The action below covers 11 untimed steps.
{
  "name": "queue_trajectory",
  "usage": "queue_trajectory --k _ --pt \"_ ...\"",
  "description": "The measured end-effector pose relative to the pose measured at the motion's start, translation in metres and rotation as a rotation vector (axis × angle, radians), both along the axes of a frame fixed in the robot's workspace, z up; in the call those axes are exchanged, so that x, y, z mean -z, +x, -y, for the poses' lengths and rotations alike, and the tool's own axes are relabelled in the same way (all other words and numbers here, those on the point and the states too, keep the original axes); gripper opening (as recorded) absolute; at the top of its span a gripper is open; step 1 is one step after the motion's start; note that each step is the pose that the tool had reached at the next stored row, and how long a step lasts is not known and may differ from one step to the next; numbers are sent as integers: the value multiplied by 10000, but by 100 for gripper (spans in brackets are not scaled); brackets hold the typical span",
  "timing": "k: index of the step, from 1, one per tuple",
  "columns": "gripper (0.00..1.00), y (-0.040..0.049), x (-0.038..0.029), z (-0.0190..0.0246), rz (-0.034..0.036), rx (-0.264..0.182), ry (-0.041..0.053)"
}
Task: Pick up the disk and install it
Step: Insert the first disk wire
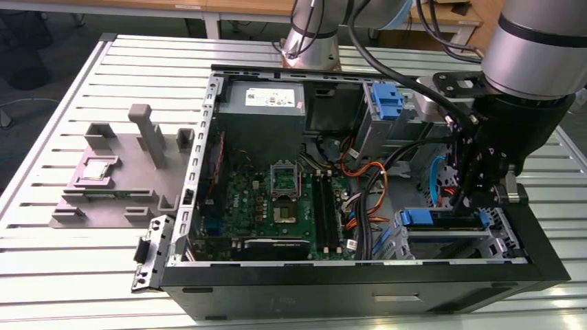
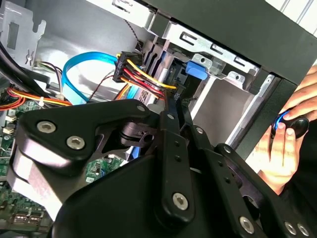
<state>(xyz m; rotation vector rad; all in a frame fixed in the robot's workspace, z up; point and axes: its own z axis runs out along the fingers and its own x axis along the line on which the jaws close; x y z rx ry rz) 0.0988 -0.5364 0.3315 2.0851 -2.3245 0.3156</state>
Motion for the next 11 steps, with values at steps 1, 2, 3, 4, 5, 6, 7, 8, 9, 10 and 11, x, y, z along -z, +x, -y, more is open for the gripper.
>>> queue_trajectory --k 1,2,3,4,5,6,7,8,9,10,11 --pt "16 1 1 1 -1 1 -3" --pt "16 1 2 1 -1 2 -3" --pt "16 1 3 1 0 2 -2" --pt "16 2 5 1 -1 2 -1" --pt "16 2 7 1 0 2 -1" --pt "16 2 9 1 0 2 -2" --pt "16 2 12 1 0 2 -2" --pt "16 2 13 1 0 2 -3" --pt "16 2 15 1 0 2 -3" --pt "16 2 19 1 0 2 -1" --pt "16 2 23 1 0 2 -1"
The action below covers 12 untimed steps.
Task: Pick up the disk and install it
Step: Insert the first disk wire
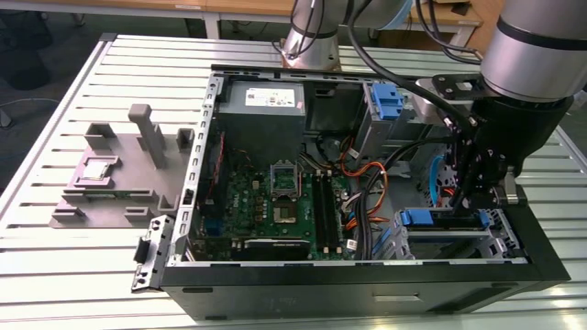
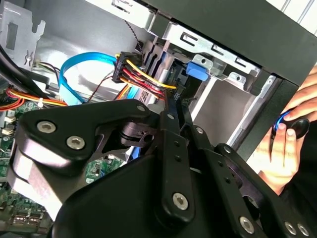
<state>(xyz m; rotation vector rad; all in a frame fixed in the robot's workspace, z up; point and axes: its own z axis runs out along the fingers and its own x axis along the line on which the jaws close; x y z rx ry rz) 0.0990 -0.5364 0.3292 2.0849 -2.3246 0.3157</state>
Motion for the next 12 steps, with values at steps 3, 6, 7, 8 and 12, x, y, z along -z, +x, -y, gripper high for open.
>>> queue_trajectory --k 3,6,7,8,12 --pt "16 0 10 0 0 0 -1" --pt "16 0 21 1 0 0 0" --pt "16 0 27 1 -1 0 0" --pt "16 0 33 1 -1 0 0" --pt "16 0 40 2 -4 0 -4"
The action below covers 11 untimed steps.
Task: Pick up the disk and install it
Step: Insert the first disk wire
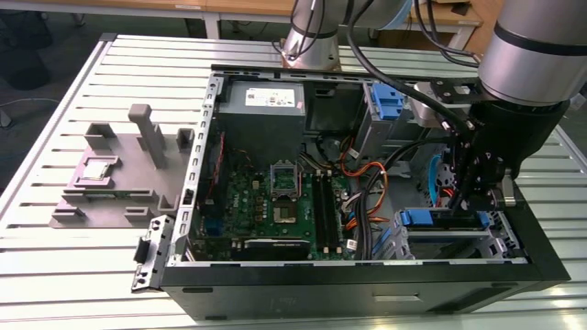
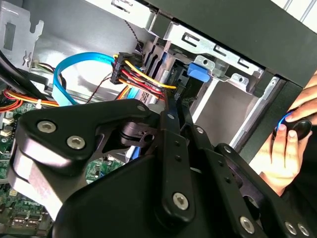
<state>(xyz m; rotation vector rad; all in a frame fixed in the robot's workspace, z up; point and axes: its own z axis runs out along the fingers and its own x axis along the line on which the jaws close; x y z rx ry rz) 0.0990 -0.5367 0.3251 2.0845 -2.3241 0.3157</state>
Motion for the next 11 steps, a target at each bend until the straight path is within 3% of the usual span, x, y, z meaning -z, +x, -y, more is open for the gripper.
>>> queue_trajectory --k 10,11 --pt "18 0 5 0 0 0 8" --pt "24 0 5 0 1 1 7"
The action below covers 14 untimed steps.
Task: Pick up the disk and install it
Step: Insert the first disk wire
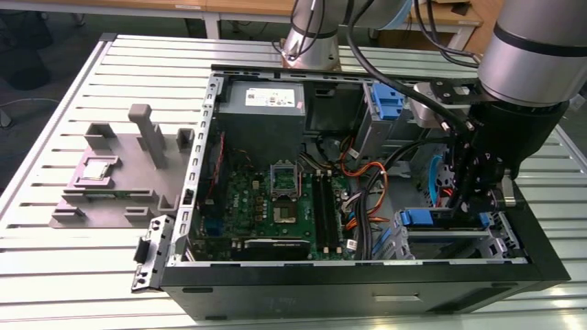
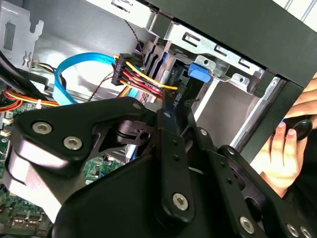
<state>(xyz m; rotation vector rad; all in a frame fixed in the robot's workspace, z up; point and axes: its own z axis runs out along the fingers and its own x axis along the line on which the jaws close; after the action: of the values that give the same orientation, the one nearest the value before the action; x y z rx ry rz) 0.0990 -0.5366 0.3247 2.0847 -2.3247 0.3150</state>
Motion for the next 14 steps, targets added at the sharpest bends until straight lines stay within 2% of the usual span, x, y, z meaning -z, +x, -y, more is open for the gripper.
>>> queue_trajectory --k 9,14 --pt "24 0 -27 0 -4 0 21" --pt "24 5 -62 0 -43 3 38"
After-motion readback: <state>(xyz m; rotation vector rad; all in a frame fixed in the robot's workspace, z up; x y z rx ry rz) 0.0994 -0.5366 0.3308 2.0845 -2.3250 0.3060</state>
